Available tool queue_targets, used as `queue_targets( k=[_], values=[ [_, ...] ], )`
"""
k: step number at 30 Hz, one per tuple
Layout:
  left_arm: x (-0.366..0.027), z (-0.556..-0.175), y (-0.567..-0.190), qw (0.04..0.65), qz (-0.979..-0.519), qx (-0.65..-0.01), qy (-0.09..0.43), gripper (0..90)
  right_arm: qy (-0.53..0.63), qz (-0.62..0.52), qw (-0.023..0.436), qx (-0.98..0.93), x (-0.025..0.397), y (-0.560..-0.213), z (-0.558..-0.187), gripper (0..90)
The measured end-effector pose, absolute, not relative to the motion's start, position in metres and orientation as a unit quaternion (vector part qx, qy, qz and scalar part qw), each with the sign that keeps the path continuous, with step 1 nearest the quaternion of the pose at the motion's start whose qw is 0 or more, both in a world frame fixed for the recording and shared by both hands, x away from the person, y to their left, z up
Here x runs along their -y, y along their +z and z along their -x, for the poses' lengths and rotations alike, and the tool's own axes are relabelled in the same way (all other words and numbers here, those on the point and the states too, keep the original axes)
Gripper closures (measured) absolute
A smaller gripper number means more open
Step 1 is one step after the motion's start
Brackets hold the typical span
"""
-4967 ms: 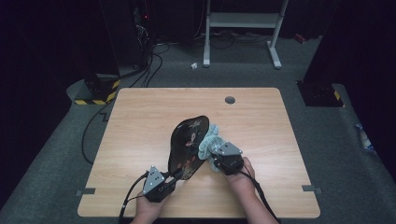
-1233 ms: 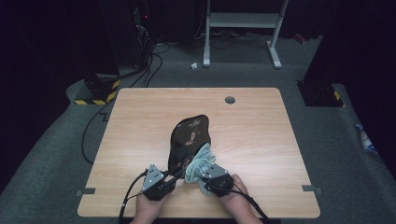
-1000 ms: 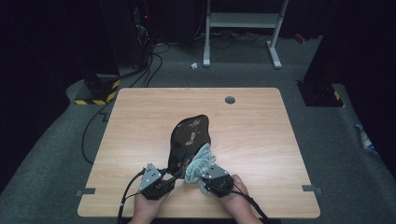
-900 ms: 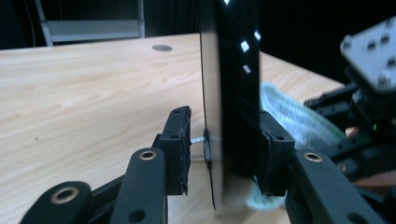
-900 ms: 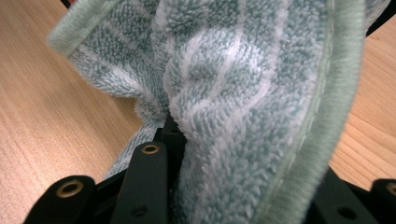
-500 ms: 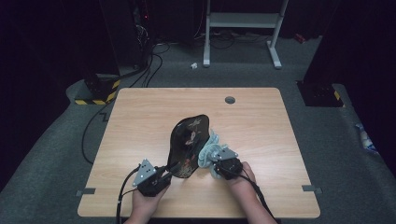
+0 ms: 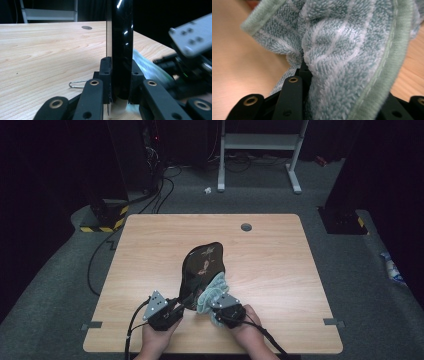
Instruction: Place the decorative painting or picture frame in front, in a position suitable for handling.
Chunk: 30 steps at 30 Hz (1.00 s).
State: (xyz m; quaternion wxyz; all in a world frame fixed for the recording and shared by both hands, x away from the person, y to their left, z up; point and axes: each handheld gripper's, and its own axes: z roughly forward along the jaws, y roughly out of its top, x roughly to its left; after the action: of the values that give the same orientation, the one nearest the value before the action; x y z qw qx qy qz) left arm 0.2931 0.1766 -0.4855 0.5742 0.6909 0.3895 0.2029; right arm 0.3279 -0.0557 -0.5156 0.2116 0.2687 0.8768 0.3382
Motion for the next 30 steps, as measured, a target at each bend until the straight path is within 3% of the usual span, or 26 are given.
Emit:
queue_targets(
  k=[8,23,30],
  values=[
    [-0.177,-0.294,-0.485,0.575,-0.692,-0.389,0.201,78.3,0.35,-0.241,0.201,-0.883,0.044,-0.514,-0.308,66.1],
    [-0.177,-0.294,-0.485,0.574,-0.692,-0.39,0.2,78.1,0.339,-0.359,0.243,-0.835,0.092,-0.503,-0.385,65.8],
    [-0.177,-0.294,-0.486,0.574,-0.689,-0.393,0.202,78.1,0.345,-0.323,0.225,-0.852,0.072,-0.508,-0.362,65.5]
  ],
)
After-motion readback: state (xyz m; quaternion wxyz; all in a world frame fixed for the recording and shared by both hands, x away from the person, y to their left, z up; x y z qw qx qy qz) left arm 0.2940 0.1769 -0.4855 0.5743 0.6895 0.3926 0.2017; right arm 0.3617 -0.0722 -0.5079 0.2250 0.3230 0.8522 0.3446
